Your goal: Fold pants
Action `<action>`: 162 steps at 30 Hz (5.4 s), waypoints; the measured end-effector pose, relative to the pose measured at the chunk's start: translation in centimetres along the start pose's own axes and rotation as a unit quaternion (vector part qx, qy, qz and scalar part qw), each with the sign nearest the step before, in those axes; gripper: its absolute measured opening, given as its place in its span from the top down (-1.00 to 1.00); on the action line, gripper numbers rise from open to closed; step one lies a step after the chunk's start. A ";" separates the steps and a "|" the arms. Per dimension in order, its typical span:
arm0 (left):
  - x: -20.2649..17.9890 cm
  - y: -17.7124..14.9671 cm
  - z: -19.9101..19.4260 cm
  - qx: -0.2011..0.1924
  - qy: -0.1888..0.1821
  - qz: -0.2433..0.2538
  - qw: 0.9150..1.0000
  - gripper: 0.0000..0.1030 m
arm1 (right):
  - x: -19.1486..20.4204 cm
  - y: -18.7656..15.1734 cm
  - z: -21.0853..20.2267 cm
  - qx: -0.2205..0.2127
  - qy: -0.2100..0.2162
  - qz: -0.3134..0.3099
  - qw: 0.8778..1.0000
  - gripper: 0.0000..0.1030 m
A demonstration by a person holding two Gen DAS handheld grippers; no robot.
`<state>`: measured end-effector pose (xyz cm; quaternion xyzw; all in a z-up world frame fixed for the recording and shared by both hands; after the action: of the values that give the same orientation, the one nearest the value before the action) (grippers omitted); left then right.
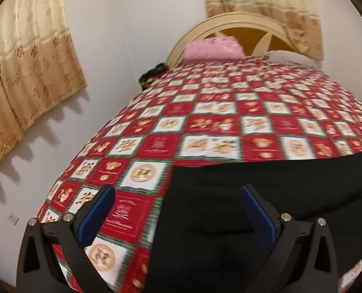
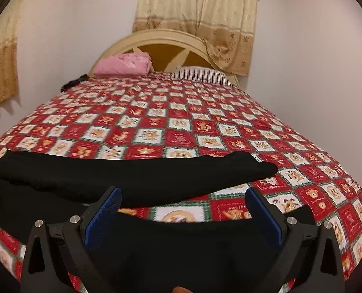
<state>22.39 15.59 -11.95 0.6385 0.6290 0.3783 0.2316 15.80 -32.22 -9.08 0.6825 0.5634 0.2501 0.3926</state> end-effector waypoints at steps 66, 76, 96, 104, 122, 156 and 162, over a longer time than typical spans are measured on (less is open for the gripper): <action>-0.8 1.5 15.8 0.145 -0.165 0.054 0.974 0.75 | -16.9 3.6 25.3 0.252 0.031 0.075 0.964 0.73; 0.7 3.9 12.6 0.072 -0.177 0.034 0.981 0.76 | -16.9 8.2 17.3 0.108 0.015 0.051 0.993 0.83; 5.3 -2.1 0.8 -0.088 -0.275 -0.035 0.957 0.76 | -21.3 -0.9 -0.3 -0.048 0.007 0.112 0.993 0.83; 6.0 -8.1 1.0 -0.054 -0.285 -0.049 0.956 0.74 | -22.1 -6.8 -0.9 -0.014 0.002 0.123 0.992 0.83; 7.7 -12.5 0.0 -0.046 -0.221 0.010 0.974 -0.06 | -24.9 -11.0 -4.4 0.022 -0.037 0.136 0.990 -0.03; 2.1 -12.1 -2.3 -0.044 -0.248 0.165 0.954 0.82 | 15.6 -1.6 -3.1 0.013 0.252 -0.134 0.958 -0.08; 3.5 -13.8 -3.5 -0.056 -0.249 0.180 0.950 0.81 | 19.2 -0.6 -1.3 0.030 0.287 -0.126 0.949 -0.08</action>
<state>10.74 19.82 -19.80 0.8010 0.4041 0.2769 0.3442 19.00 -13.31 -10.78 0.5165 0.7411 0.3669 0.2224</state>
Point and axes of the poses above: each gripper's, at about its wrist camera, not at the fingertips, and z roughly the way its jaws point, x to its left, y to its top, the point moved 5 cm from there along z, roughly the way its jaws point, and after that the axes turned 2 degrees about z, right-handed, at the moved point
